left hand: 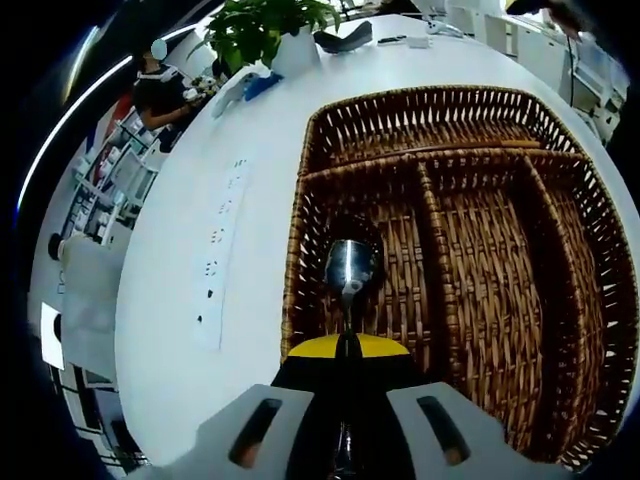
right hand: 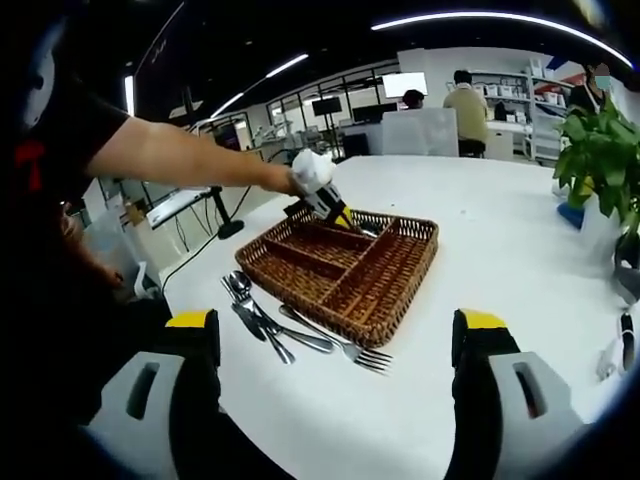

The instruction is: Arrange the knives, forks, and spoons in their matching storage slots by inserting each utensil handle-first until every utensil is classified and aligned in the correct compartment

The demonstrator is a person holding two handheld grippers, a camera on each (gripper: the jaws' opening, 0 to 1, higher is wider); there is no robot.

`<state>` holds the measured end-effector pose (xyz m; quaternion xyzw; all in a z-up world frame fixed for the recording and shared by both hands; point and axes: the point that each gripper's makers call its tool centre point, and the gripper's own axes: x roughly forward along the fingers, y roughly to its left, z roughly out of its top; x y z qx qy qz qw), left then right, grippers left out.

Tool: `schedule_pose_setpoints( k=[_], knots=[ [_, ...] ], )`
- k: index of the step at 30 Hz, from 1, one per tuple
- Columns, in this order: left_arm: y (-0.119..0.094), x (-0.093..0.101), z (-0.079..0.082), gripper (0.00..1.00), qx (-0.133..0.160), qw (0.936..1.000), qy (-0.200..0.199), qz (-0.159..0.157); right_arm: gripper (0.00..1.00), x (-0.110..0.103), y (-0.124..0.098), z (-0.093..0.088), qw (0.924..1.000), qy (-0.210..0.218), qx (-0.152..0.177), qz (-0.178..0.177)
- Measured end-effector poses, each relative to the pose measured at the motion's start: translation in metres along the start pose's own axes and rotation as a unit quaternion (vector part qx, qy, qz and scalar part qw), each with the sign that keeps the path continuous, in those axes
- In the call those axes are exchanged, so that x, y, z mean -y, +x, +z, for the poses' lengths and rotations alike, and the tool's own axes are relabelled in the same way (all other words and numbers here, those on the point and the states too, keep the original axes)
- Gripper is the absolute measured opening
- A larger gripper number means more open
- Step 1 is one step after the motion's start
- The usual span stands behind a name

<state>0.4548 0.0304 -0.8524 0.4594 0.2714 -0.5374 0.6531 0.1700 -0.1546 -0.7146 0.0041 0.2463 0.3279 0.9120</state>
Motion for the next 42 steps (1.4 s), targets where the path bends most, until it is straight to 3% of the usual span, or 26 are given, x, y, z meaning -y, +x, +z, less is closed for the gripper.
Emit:
schedule_pose_setpoints(
  k=[8, 15, 19, 22, 24, 30, 32, 35, 38, 42],
  knots=[
    [0.004, 0.002, 0.002, 0.02, 0.004, 1.0, -0.001, 0.004, 1.0, 0.002, -0.002, -0.001, 1.0, 0.002, 0.002, -0.007],
    [0.005, 0.0, 0.003, 0.03, -0.002, 0.9994, 0.029, 0.017, 1.0, 0.0, -0.002, -0.001, 1.0, 0.002, 0.001, -0.005],
    [-0.006, -0.006, 0.014, 0.1, 0.034, 0.9988, 0.013, 0.034, 1.0, 0.001, -0.003, 0.001, 0.9999, 0.005, 0.005, -0.008],
    [-0.019, -0.011, 0.021, 0.14, 0.043, 0.9985, 0.006, 0.033, 1.0, 0.0, -0.001, 0.006, 0.9999, 0.009, 0.013, -0.004],
    [-0.027, -0.01, 0.029, 0.19, 0.054, 0.9981, 0.002, 0.03, 1.0, -0.003, 0.001, 0.012, 0.9999, 0.003, 0.017, -0.002],
    [-0.064, -0.032, 0.049, 0.47, 0.098, 0.991, -0.045, 0.079, 1.0, -0.007, 0.002, 0.029, 0.9995, -0.012, 0.03, 0.0],
    [-0.078, -0.039, 0.051, 0.63, 0.107, 0.9865, -0.079, 0.096, 1.0, -0.007, 0.001, 0.035, 0.9993, -0.015, 0.035, 0.0],
    [-0.102, -0.047, 0.052, 0.87, 0.126, 0.9742, -0.153, 0.109, 1.0, -0.008, 0.002, 0.044, 0.9989, -0.023, 0.04, -0.003],
    [-0.123, -0.046, 0.053, 0.91, 0.141, 0.9671, -0.172, 0.123, 1.0, -0.002, 0.004, 0.052, 0.9984, -0.028, 0.047, -0.01],
    [-0.153, -0.036, 0.042, 0.99, 0.15, 0.9599, -0.192, 0.138, 1.0, 0.001, 0.007, 0.063, 0.9976, -0.036, 0.055, -0.02]
  ],
)
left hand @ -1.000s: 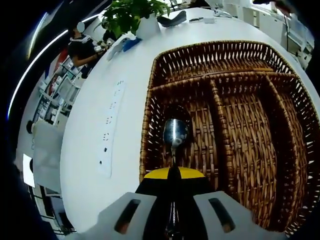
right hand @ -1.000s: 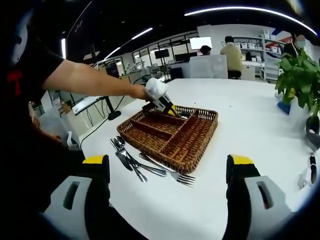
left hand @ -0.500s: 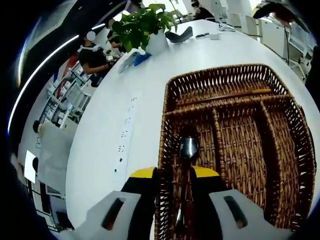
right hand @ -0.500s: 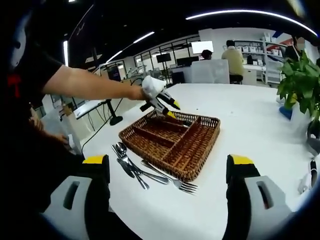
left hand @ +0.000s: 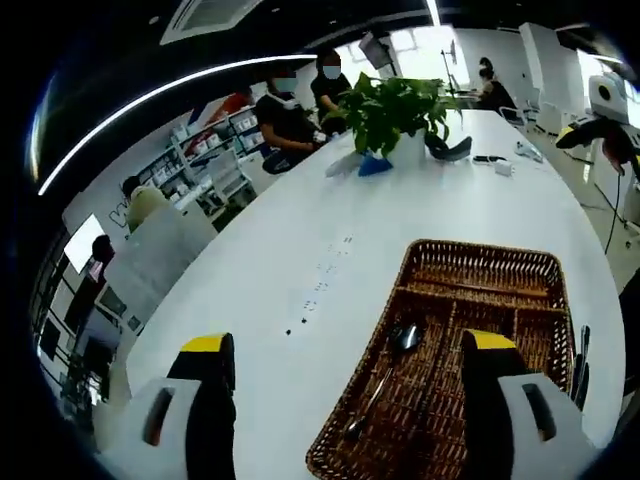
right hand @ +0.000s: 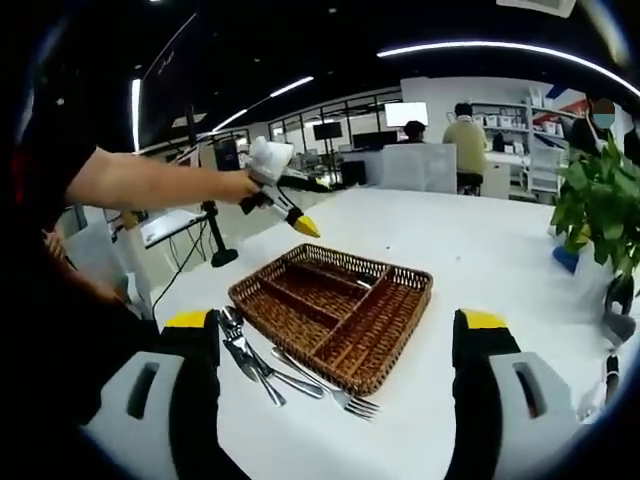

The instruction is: Arrange the knives, forks, and spoons in their matching storage slots by inserting each utensil handle-first until every utensil is classified and aligned in the correct compartment

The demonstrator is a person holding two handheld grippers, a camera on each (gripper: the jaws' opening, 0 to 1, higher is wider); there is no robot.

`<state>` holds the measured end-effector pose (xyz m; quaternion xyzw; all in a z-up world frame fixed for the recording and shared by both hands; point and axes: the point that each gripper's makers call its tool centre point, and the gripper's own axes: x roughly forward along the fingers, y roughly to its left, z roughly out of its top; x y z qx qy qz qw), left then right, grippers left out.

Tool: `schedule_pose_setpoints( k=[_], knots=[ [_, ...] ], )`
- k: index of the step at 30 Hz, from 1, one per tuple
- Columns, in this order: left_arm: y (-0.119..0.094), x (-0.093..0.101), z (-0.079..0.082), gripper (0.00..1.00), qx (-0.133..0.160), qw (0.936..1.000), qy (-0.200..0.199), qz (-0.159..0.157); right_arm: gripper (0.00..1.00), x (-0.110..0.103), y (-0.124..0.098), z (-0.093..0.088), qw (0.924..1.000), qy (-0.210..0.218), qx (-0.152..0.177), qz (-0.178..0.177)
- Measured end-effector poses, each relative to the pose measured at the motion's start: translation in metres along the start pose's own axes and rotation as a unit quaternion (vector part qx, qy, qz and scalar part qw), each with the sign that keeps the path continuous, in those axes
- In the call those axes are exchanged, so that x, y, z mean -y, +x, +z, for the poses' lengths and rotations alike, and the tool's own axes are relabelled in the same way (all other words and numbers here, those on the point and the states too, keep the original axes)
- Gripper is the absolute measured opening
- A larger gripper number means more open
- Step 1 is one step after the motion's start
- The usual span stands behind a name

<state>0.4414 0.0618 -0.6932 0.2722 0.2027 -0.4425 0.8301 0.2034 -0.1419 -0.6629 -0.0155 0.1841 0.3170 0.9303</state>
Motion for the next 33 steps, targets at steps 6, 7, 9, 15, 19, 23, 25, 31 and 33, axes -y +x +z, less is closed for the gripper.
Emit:
schedule_pose_setpoints(
  k=[6, 7, 9, 15, 19, 23, 25, 31, 33],
  knots=[
    [-0.042, 0.011, 0.001, 0.99, 0.033, 0.9972, -0.066, 0.014, 1.0, 0.006, 0.001, 0.002, 0.9998, -0.011, -0.003, -0.017],
    [-0.047, 0.015, 0.0, 0.99, 0.036, 0.9969, -0.069, 0.013, 1.0, 0.008, 0.001, -0.001, 0.9996, -0.009, -0.008, -0.025],
    [-0.058, 0.024, -0.006, 0.99, 0.037, 0.9968, -0.07, 0.013, 1.0, 0.008, 0.0, -0.002, 0.9997, -0.007, -0.006, -0.023],
    [-0.083, 0.036, -0.025, 0.99, 0.044, 0.9933, -0.103, 0.027, 1.0, 0.006, -0.001, -0.002, 0.9997, -0.01, -0.003, -0.022],
    [-0.1, 0.052, -0.032, 0.99, 0.055, 0.9913, -0.114, 0.036, 0.98, 0.006, -0.002, 0.001, 0.9995, -0.014, 0.003, -0.028],
    [-0.118, 0.061, -0.038, 0.99, 0.054, 0.9901, -0.117, 0.056, 0.98, 0.006, -0.005, 0.0, 0.9995, -0.014, 0.006, -0.026],
    [-0.129, 0.067, -0.036, 0.99, 0.072, 0.9864, -0.136, 0.058, 0.98, 0.006, -0.007, 0.001, 0.9995, -0.015, 0.009, -0.026],
    [-0.151, 0.084, -0.049, 0.99, 0.07, 0.9854, -0.139, 0.068, 0.99, 0.004, -0.012, 0.0, 0.9994, -0.017, 0.011, -0.029],
    [-0.157, 0.09, -0.053, 0.99, 0.065, 0.9847, -0.147, 0.066, 1.0, 0.003, -0.012, -0.001, 0.9991, -0.025, 0.011, -0.033]
  ],
)
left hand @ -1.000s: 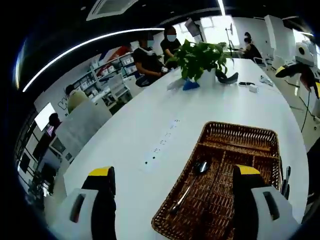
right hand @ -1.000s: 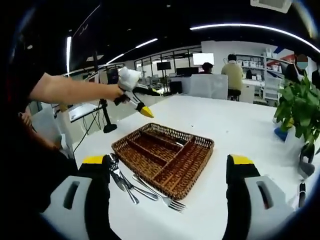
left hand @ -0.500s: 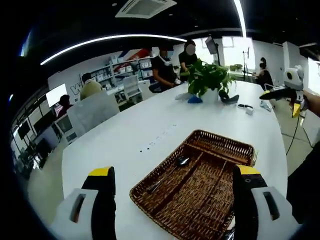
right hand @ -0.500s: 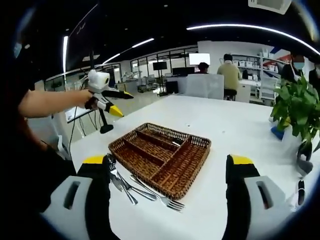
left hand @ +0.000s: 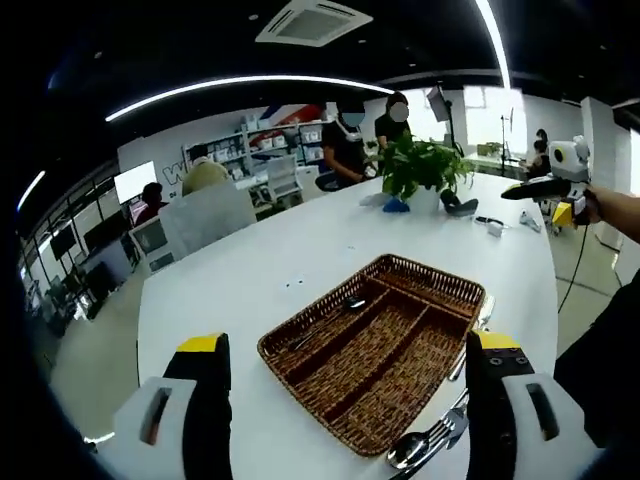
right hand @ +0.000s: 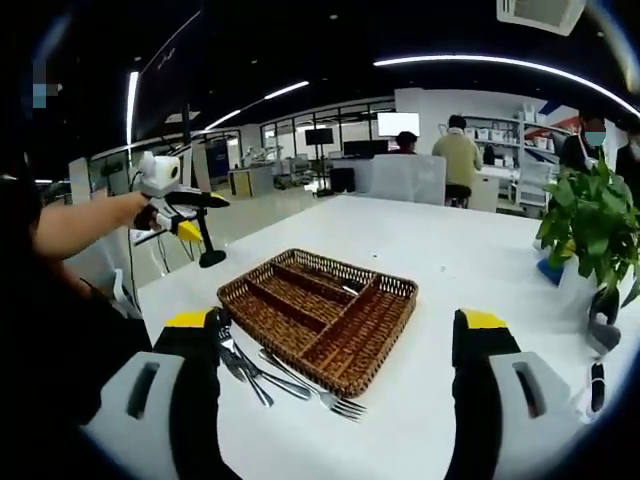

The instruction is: Arrange the knives, forks, and spoons in their matching storage slots by inserting each utensil handle-first until every utensil is classified and aligned in the correct compartment

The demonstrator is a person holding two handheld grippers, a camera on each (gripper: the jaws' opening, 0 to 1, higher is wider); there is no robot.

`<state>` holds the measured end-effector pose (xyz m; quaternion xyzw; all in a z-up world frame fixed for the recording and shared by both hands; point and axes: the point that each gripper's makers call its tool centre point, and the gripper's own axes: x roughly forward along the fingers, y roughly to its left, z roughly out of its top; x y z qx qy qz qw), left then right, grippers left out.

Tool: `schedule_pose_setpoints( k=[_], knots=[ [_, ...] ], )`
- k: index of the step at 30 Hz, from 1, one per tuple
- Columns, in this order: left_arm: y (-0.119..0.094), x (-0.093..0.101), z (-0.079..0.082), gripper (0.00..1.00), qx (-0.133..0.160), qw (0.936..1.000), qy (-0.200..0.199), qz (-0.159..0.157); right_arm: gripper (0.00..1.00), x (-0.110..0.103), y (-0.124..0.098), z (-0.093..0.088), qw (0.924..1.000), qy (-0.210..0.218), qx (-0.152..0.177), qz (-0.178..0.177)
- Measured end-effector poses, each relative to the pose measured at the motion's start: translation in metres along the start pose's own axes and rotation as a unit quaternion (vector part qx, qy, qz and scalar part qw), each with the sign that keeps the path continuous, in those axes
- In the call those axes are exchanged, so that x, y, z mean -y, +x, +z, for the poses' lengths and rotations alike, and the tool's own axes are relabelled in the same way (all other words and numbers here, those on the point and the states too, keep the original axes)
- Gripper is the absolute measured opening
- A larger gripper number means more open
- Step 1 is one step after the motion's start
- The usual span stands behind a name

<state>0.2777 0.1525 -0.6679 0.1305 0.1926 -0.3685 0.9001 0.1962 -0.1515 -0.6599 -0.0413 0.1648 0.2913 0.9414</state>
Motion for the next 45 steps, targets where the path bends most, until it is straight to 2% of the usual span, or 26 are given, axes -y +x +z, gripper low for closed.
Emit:
schedule_pose_setpoints(
  k=[2, 5, 11, 15, 19, 25, 28, 33, 35, 38, 45],
  knots=[
    [-0.012, 0.0, -0.003, 0.99, 0.0, 0.9998, 0.001, 0.022, 1.0, -0.003, -0.001, -0.002, 1.0, -0.001, -0.001, 0.003],
    [-0.023, 0.005, -0.003, 0.99, 0.01, 0.9994, 0.0, 0.034, 1.0, -0.008, -0.002, -0.004, 0.9999, 0.005, 0.002, 0.009],
    [-0.046, 0.019, -0.007, 0.99, 0.025, 0.9988, -0.011, 0.042, 1.0, -0.013, -0.006, -0.003, 0.9999, -0.003, 0.004, 0.009],
    [-0.058, 0.027, -0.016, 0.99, 0.03, 0.9983, -0.021, 0.045, 1.0, -0.016, -0.008, -0.006, 0.9999, -0.006, 0.001, 0.011],
    [-0.071, 0.024, -0.026, 0.99, 0.028, 0.9975, -0.023, 0.06, 1.0, -0.024, -0.01, -0.005, 0.9997, -0.018, 0.001, 0.018],
    [-0.087, 0.027, -0.027, 0.99, 0.029, 0.9968, -0.024, 0.07, 1.0, -0.025, -0.007, 0.0, 0.9995, -0.021, 0.002, 0.022],
    [-0.091, 0.032, -0.024, 0.99, 0.035, 0.9968, -0.023, 0.068, 1.0, -0.024, -0.007, 0.0, 0.9995, -0.021, 0.002, 0.022],
    [-0.092, 0.033, -0.028, 0.99, 0.031, 0.9969, -0.023, 0.068, 1.0, -0.024, -0.008, -0.001, 0.9996, -0.02, -0.001, 0.021],
    [-0.093, 0.036, -0.025, 0.99, 0.041, 0.9964, -0.037, 0.064, 1.0, -0.025, -0.008, 0.0, 0.9996, -0.018, -0.001, 0.021],
    [-0.095, 0.039, -0.021, 0.99, 0.046, 0.9964, -0.034, 0.063, 1.0, -0.025, -0.008, 0.002, 0.9996, -0.021, 0.001, 0.017],
    [-0.092, 0.036, -0.024, 0.99, 0.036, 0.9971, -0.034, 0.058, 1.0, -0.024, -0.01, -0.005, 0.9997, -0.005, -0.021, 0.013]
  ],
)
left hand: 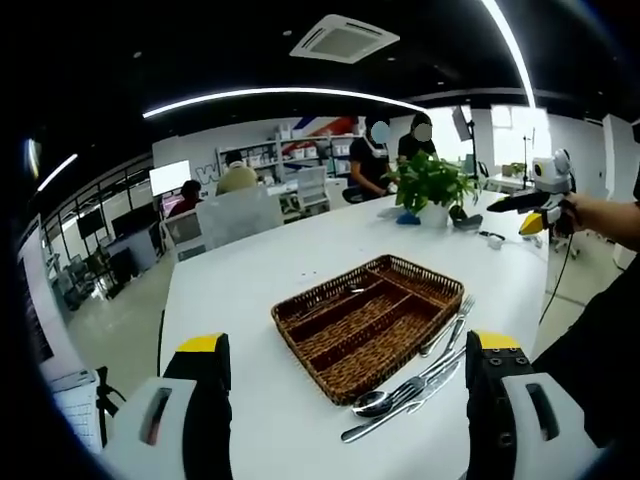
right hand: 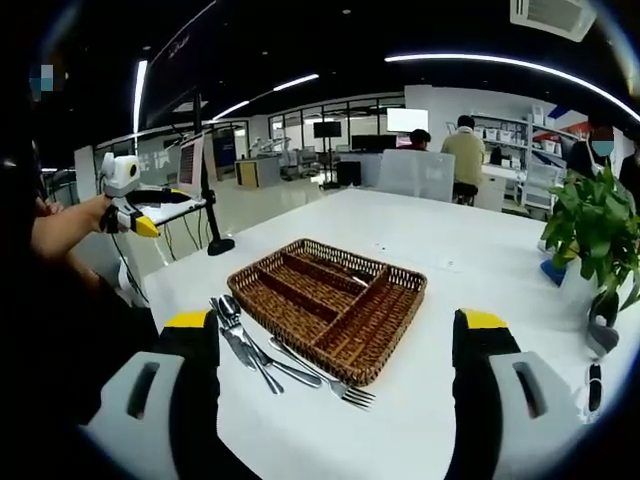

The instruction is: Arrange the knives, forks, and spoons in their matching storage slots by inserting each utensil handle-first until every utensil is classified and aligned in the correct compartment

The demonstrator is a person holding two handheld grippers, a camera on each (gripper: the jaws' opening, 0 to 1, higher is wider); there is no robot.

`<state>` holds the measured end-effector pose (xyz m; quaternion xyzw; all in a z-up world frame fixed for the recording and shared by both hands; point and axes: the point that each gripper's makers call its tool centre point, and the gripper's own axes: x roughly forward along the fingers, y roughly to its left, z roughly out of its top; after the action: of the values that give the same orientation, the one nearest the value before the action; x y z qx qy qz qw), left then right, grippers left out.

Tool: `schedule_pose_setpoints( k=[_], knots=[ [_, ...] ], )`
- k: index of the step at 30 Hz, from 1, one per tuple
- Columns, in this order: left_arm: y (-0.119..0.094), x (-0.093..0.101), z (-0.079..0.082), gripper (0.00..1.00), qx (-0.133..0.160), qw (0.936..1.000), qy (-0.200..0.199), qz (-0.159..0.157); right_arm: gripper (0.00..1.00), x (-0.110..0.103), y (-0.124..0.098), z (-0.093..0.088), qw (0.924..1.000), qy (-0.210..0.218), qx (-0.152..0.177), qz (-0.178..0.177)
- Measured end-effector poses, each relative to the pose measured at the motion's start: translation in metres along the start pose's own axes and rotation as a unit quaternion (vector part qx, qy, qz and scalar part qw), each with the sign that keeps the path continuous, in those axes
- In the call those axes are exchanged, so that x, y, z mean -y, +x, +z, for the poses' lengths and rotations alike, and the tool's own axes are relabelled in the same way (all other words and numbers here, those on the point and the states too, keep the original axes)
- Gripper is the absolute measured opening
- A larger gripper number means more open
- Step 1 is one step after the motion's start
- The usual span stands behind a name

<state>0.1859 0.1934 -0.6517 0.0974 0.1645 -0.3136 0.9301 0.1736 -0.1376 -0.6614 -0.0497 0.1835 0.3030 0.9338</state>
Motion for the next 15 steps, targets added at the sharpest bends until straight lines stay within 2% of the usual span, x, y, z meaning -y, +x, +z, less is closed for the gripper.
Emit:
schedule_pose_setpoints(
  k=[7, 10, 12, 15],
  knots=[
    [0.006, 0.004, -0.006, 0.99, -0.011, 0.9999, 0.011, -0.008, 1.0, 0.0, -0.004, -0.007, 0.9999, -0.005, -0.01, 0.003],
    [0.008, 0.005, -0.01, 0.99, -0.022, 0.9994, 0.023, -0.01, 1.0, -0.001, -0.009, -0.004, 0.9979, -0.062, -0.014, 0.013],
    [0.008, 0.005, -0.014, 0.99, -0.033, 0.9988, 0.034, -0.012, 1.0, 0.0, -0.012, -0.003, 0.9978, -0.06, -0.022, 0.015],
    [0.008, 0.007, -0.014, 0.99, -0.031, 0.9989, 0.033, -0.015, 1.0, 0.0, -0.011, 0.004, 0.9972, -0.062, -0.029, 0.029]
  ],
)
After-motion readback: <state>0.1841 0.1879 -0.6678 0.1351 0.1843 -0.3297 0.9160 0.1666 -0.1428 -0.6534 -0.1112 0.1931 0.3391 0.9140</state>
